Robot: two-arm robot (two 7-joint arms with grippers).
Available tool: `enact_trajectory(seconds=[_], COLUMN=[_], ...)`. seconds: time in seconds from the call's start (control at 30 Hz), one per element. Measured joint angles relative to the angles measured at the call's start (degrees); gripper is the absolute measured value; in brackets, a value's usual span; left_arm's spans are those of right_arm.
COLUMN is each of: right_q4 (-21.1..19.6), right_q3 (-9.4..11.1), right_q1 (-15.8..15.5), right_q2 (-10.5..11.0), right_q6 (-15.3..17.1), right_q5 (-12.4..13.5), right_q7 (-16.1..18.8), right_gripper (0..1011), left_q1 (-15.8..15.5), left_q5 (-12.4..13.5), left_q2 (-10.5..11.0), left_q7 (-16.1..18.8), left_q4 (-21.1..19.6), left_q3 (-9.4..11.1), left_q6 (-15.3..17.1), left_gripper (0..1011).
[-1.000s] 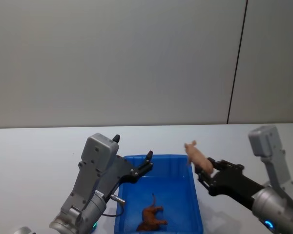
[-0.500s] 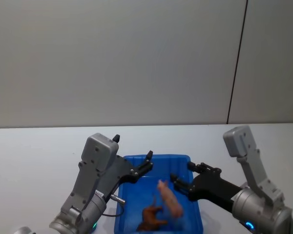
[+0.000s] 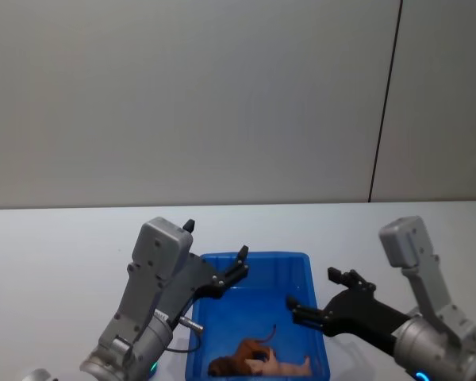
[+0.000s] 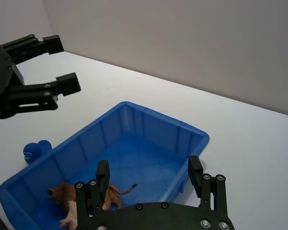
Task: Pick up the two dolls from the table and place them into the box.
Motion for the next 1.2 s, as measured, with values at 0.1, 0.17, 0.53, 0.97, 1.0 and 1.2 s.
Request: enact_trajectory(seconds=[0.1, 0.17, 0.53, 0.97, 1.0, 1.2], right_q4=[-0.45, -0.65, -1.78, -2.29, -2.30, -2.38], right_q3=[0.62, 0.94, 3.31, 4.44, 4.48, 4.70], right_q1=[-0.80, -1.21, -4.15, -5.58, -5.64, -5.91], right_q2=[1.03, 1.53, 5.22, 6.99, 7.06, 7.42], right_q6=[-0.88, -1.30, -4.13, -5.52, -5.56, -5.83], right_q5=[0.66, 0.98, 3.06, 4.02, 4.05, 4.25], right_q7=[-0.39, -0.58, -2.31, -3.15, -3.17, -3.35], right_gripper=[1001, 1001, 1001, 1001, 1001, 1001], left_q1=[0.00, 0.00, 0.00, 1.50, 2.02, 4.51], left_q5=[0.00, 0.00, 0.00, 0.15, 0.13, -0.64], left_q2=[0.00, 0.00, 0.00, 1.02, 1.38, 3.29], left_q7=[0.00, 0.00, 0.00, 2.49, 3.31, 6.61], left_q4=[0.00, 0.00, 0.00, -1.80, -2.40, -4.93], left_q3=[0.00, 0.00, 0.00, -0.30, -0.40, -0.91], left_q6=[0.00, 0.00, 0.00, 1.94, 2.65, 5.07], left_gripper=[1003, 1003, 1003, 1003, 1003, 1003])
